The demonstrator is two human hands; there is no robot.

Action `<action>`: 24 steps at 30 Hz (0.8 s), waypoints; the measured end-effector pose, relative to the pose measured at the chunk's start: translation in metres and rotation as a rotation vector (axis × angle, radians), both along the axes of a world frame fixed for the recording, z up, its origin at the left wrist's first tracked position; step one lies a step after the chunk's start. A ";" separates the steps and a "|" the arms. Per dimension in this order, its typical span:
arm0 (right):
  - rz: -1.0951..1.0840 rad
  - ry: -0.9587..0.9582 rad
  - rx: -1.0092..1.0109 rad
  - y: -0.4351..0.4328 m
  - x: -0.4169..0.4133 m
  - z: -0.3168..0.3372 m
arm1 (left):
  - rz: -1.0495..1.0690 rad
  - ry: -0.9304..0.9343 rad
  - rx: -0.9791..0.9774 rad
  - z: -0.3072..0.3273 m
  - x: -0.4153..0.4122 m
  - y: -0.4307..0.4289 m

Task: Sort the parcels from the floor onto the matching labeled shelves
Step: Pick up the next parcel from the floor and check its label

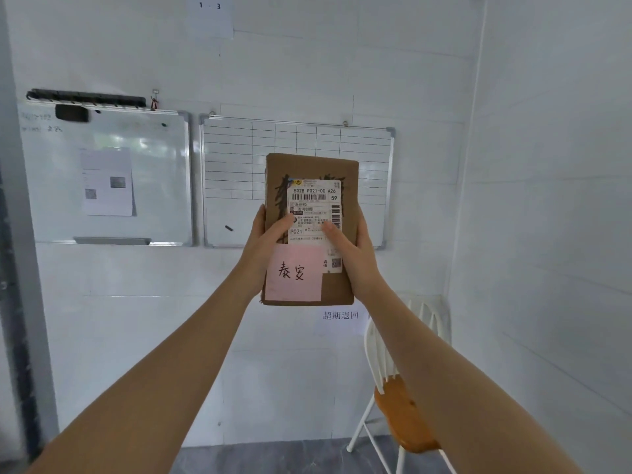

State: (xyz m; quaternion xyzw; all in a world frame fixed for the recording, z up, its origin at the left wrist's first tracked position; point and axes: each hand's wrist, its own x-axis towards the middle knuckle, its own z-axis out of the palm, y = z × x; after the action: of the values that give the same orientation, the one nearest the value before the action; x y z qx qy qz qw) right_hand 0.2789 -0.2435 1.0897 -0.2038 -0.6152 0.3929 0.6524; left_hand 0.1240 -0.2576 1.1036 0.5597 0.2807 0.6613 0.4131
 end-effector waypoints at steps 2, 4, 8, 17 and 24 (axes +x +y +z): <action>-0.015 -0.002 0.001 0.003 0.000 0.002 | 0.000 0.000 -0.002 -0.001 -0.001 0.001; -0.048 -0.014 -0.011 0.005 0.001 0.007 | -0.025 -0.005 -0.014 0.000 -0.004 0.003; -0.094 -0.014 0.004 0.011 -0.005 0.018 | -0.022 0.000 0.004 0.010 -0.010 0.009; -0.167 -0.035 0.039 0.017 -0.029 0.022 | -0.007 0.001 0.022 0.015 -0.029 0.013; -0.072 -0.011 0.021 0.019 -0.045 0.020 | 0.070 0.014 0.003 0.014 -0.041 0.004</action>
State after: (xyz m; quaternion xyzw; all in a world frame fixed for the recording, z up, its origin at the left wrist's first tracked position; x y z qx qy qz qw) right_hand 0.2340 -0.2243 1.1093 -0.2211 -0.6151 0.3616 0.6649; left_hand 0.0828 -0.2538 1.1176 0.5547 0.3018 0.6720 0.3869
